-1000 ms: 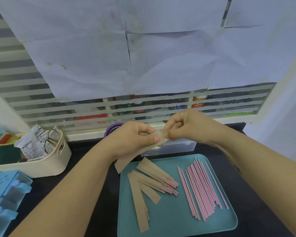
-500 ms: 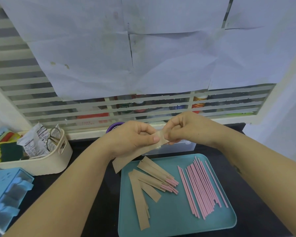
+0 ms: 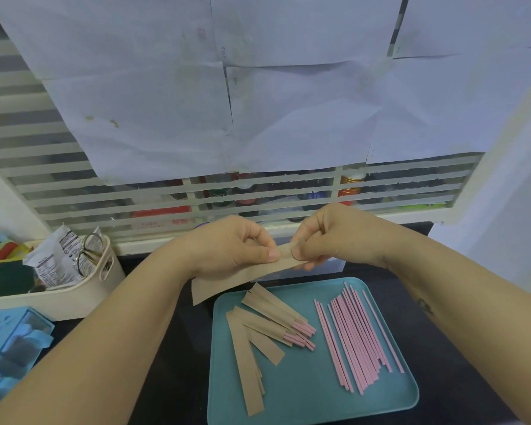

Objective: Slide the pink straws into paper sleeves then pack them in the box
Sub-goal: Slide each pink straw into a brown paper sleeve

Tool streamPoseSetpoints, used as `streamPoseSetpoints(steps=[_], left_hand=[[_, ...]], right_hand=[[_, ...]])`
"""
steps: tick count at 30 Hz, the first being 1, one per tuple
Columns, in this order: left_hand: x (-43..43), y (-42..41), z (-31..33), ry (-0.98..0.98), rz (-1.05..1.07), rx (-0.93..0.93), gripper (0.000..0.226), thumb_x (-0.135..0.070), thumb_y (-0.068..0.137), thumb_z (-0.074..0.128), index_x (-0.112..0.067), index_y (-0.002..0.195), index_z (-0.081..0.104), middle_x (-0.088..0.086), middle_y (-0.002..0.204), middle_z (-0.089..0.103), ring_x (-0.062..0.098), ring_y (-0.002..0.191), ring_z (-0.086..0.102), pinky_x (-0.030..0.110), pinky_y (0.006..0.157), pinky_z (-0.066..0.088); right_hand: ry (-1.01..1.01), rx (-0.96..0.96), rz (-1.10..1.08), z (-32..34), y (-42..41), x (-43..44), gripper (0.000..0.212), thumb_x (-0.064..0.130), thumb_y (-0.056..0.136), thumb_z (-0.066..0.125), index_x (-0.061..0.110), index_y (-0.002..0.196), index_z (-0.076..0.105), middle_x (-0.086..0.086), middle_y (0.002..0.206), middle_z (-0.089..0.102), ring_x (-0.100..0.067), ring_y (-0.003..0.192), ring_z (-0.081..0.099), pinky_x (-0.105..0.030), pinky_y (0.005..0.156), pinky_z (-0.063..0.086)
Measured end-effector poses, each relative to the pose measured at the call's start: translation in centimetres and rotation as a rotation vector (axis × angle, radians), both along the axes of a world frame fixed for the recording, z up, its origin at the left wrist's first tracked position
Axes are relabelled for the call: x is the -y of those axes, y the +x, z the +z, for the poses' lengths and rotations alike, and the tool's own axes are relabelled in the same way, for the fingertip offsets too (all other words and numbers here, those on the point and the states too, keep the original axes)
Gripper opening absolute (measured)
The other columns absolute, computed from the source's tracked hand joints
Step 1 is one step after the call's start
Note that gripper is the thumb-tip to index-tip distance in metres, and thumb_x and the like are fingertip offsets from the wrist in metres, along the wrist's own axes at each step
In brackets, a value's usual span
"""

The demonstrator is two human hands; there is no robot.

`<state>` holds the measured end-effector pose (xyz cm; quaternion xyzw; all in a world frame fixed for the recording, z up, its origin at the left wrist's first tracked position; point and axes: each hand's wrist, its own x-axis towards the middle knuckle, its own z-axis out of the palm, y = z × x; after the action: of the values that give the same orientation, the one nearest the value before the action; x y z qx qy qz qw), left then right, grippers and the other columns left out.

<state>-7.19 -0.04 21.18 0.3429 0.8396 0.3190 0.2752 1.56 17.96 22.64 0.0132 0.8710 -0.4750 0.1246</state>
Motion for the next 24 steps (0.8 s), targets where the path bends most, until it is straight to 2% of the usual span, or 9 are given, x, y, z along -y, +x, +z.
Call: streamPoseSetpoints(steps=[2, 4, 10, 13, 15, 17, 20, 24], left_hand=[[-0.4, 0.2, 0.4, -0.054, -0.020, -0.085, 0.011, -0.034, 0.087, 0.065, -0.030, 0.076, 0.064, -0.022, 0.041, 0.049, -0.005, 0.044, 0.044, 0.008, 0.051, 0.032], [-0.5, 0.2, 0.7, -0.057, -0.037, -0.079, 0.012, -0.034, 0.086, 0.065, -0.029, 0.075, 0.065, -0.020, 0.040, 0.046, -0.003, 0.042, 0.042, 0.008, 0.047, 0.031], [0.0, -0.3, 0.6, 0.007, -0.059, 0.056, 0.017, -0.042, 0.075, 0.069, -0.027, 0.081, 0.070, -0.013, 0.062, 0.059, 0.000, 0.060, 0.051, 0.018, 0.067, 0.040], [-0.5, 0.1, 0.5, -0.067, -0.050, -0.157, 0.013, -0.043, 0.079, 0.070, -0.035, 0.089, 0.068, -0.021, 0.076, 0.066, -0.013, 0.067, 0.054, 0.021, 0.073, 0.040], [-0.8, 0.8, 0.3, -0.093, -0.031, -0.354, 0.008, -0.048, 0.081, 0.065, -0.042, 0.085, 0.064, -0.032, 0.074, 0.060, -0.021, 0.069, 0.049, 0.025, 0.078, 0.035], [-0.9, 1.4, 0.0, -0.065, -0.003, -0.413, 0.006, -0.047, 0.086, 0.060, -0.042, 0.083, 0.062, -0.031, 0.070, 0.058, -0.022, 0.068, 0.048, 0.019, 0.074, 0.034], [-0.8, 1.1, -0.5, 0.013, 0.040, -0.235, 0.010, -0.038, 0.089, 0.060, -0.037, 0.081, 0.066, -0.022, 0.073, 0.066, -0.013, 0.068, 0.056, 0.012, 0.063, 0.039], [-0.6, 0.5, -1.4, 0.053, 0.034, -0.003, 0.011, -0.032, 0.091, 0.058, -0.033, 0.087, 0.068, -0.018, 0.079, 0.069, -0.006, 0.073, 0.060, 0.014, 0.069, 0.043]], right_hand=[[0.027, -0.012, -0.007, -0.1, -0.1, -0.1, 0.012, 0.005, 0.084, 0.064, 0.011, 0.088, 0.075, 0.005, 0.068, 0.072, -0.005, 0.066, 0.066, -0.017, 0.072, 0.055], [0.015, -0.010, -0.011, -0.2, -0.1, -0.2, 0.011, 0.006, 0.084, 0.065, 0.011, 0.086, 0.075, 0.004, 0.069, 0.072, -0.005, 0.067, 0.066, -0.017, 0.071, 0.055], [-0.082, 0.019, -0.009, -0.2, -0.1, -0.5, 0.004, 0.013, 0.083, 0.069, 0.014, 0.082, 0.073, 0.003, 0.069, 0.072, -0.005, 0.067, 0.067, -0.014, 0.066, 0.052], [-0.057, 0.009, -0.050, -0.7, -0.3, -0.5, 0.006, 0.017, 0.083, 0.070, 0.012, 0.083, 0.073, -0.001, 0.074, 0.073, -0.008, 0.070, 0.067, -0.018, 0.071, 0.055], [-0.049, 0.002, -0.067, -0.9, -0.3, -0.6, 0.007, 0.017, 0.084, 0.069, 0.012, 0.084, 0.074, -0.004, 0.076, 0.073, -0.011, 0.073, 0.067, -0.022, 0.076, 0.056], [-0.055, 0.011, -0.066, -1.1, -0.2, -0.6, 0.009, 0.016, 0.086, 0.066, 0.013, 0.086, 0.075, -0.006, 0.079, 0.074, -0.015, 0.078, 0.068, -0.027, 0.082, 0.057], [-0.071, 0.042, -0.064, -1.2, -0.1, -0.7, 0.012, 0.010, 0.087, 0.063, 0.014, 0.087, 0.073, -0.009, 0.084, 0.074, -0.019, 0.085, 0.069, -0.030, 0.086, 0.056], [-0.040, 0.041, -0.056, -1.1, -0.1, -0.6, 0.013, 0.006, 0.085, 0.062, 0.016, 0.084, 0.071, -0.007, 0.082, 0.074, -0.019, 0.084, 0.070, -0.031, 0.087, 0.055]])
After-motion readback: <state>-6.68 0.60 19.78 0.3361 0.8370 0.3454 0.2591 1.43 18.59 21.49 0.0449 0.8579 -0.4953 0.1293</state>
